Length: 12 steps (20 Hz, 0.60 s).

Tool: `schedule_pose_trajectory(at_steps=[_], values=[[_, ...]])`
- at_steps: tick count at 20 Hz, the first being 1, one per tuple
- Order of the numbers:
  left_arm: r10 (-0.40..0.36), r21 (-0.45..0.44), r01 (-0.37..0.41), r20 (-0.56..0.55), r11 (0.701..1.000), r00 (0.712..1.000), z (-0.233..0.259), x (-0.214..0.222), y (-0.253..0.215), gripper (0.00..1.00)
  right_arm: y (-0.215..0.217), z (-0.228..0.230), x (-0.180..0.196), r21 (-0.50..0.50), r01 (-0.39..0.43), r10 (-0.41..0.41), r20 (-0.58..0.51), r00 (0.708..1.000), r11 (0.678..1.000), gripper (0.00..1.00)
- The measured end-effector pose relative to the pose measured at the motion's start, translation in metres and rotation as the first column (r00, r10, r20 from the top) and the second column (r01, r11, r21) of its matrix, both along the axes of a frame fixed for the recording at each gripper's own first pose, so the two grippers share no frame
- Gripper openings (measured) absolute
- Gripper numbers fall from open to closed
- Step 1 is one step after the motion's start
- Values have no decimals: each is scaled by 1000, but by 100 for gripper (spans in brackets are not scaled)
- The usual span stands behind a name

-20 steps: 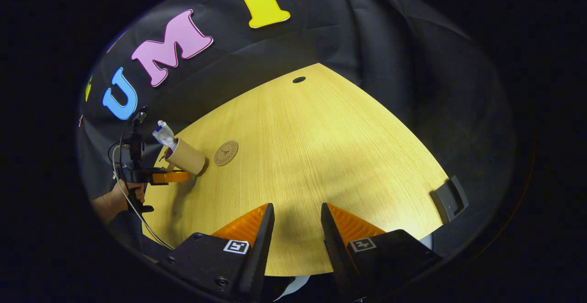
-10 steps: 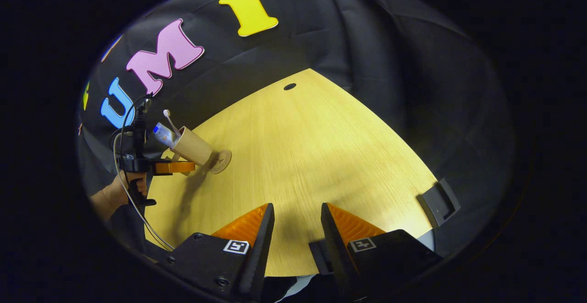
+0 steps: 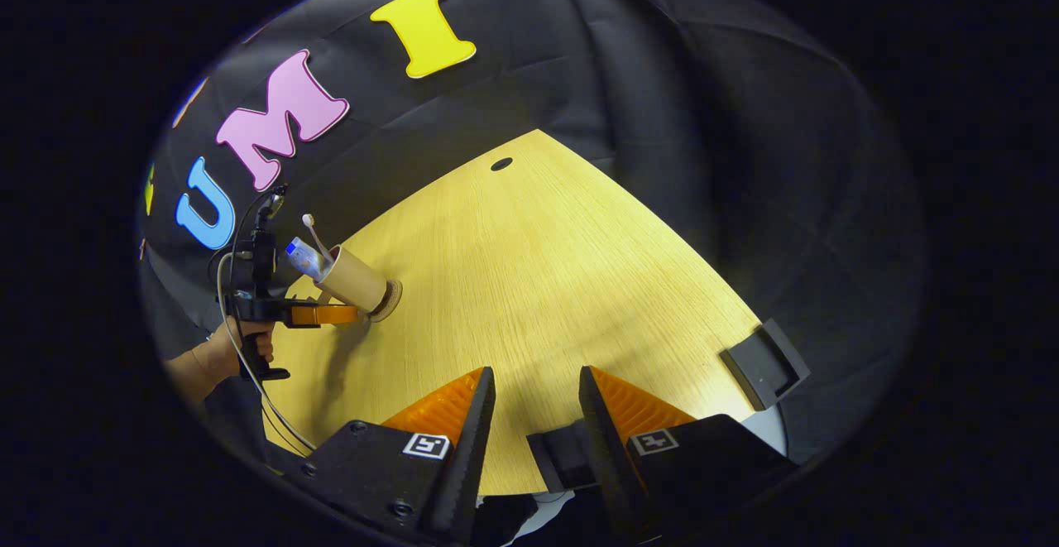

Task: Put the toothbrush and toothpaste on the desktop into the cup, then pick up the cup and place it on the coaster on the desktop.

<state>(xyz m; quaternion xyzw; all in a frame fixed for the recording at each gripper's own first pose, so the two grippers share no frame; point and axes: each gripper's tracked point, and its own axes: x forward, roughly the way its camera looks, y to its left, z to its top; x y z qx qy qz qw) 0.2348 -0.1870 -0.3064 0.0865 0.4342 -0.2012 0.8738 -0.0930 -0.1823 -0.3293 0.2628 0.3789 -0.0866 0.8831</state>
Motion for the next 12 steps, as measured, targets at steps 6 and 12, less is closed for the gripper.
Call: schedule_pose_trajectory(at_steps=[6, 12], values=[[4, 14, -4, -14, 1000, 1000, -10, 3, -2, 24, -9, -4, -9, -1, 17, -17, -14, 1000, 1000, 64], [4, 28, -3, -36, 1000, 999, -14, 5, -3, 25, -14, -5, -8, 6, 36, -36, -14, 999, 999, 64]])
